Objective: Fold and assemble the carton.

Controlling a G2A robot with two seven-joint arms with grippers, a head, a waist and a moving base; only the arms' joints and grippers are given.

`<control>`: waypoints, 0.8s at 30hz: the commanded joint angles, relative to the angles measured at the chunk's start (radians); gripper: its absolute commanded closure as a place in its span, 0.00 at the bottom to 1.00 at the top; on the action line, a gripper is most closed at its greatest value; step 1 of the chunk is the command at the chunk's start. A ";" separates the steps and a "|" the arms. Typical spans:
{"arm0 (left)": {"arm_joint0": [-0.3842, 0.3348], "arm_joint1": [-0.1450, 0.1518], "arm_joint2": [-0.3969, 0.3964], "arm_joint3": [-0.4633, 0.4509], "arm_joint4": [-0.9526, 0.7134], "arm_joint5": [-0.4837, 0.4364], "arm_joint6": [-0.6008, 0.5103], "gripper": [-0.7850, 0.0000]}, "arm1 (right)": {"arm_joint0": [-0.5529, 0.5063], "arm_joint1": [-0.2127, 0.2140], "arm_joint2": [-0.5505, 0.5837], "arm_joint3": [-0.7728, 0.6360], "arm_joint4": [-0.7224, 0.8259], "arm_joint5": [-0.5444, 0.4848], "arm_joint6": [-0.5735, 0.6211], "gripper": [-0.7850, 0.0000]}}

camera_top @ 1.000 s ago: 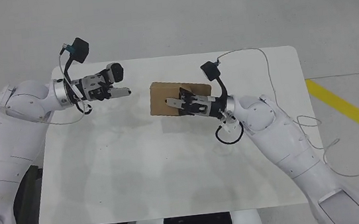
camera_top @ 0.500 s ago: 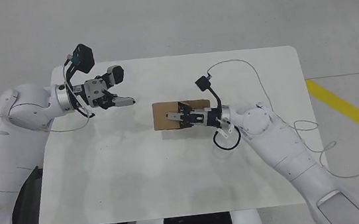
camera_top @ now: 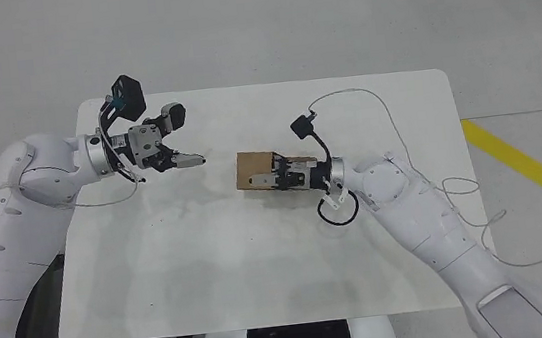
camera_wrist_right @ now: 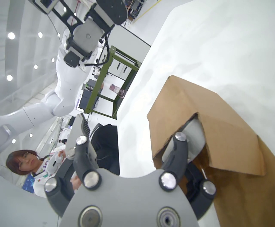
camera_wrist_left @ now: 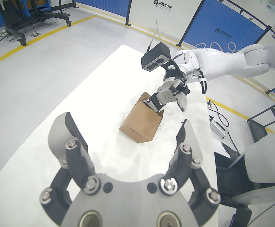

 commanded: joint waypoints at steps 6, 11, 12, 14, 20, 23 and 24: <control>0.008 0.009 0.015 -0.012 0.075 0.000 0.075 0.00 | -0.029 0.024 0.054 -0.058 -0.024 0.013 0.040 0.00; 0.006 0.013 0.034 -0.015 0.132 0.000 0.133 0.00 | -0.064 0.041 0.096 -0.103 -0.014 0.029 0.068 0.00; 0.004 0.014 0.039 -0.017 0.154 0.000 0.149 0.00 | -0.069 0.045 0.105 -0.113 -0.017 0.031 0.075 0.00; 0.004 0.013 0.053 -0.024 0.215 0.000 0.191 0.00 | -0.078 0.053 0.124 -0.138 -0.033 0.030 0.091 0.00; 0.001 0.005 0.107 -0.014 0.474 0.000 0.413 0.00 | -0.094 0.079 0.187 -0.220 -0.097 0.023 0.136 0.00; -0.001 -0.005 0.136 0.008 0.608 0.000 0.552 0.00 | -0.094 0.089 0.211 -0.242 -0.115 0.007 0.163 0.00; -0.002 -0.009 0.144 0.014 0.661 0.000 0.599 0.00 | -0.089 0.094 0.222 -0.243 -0.137 0.007 0.169 0.00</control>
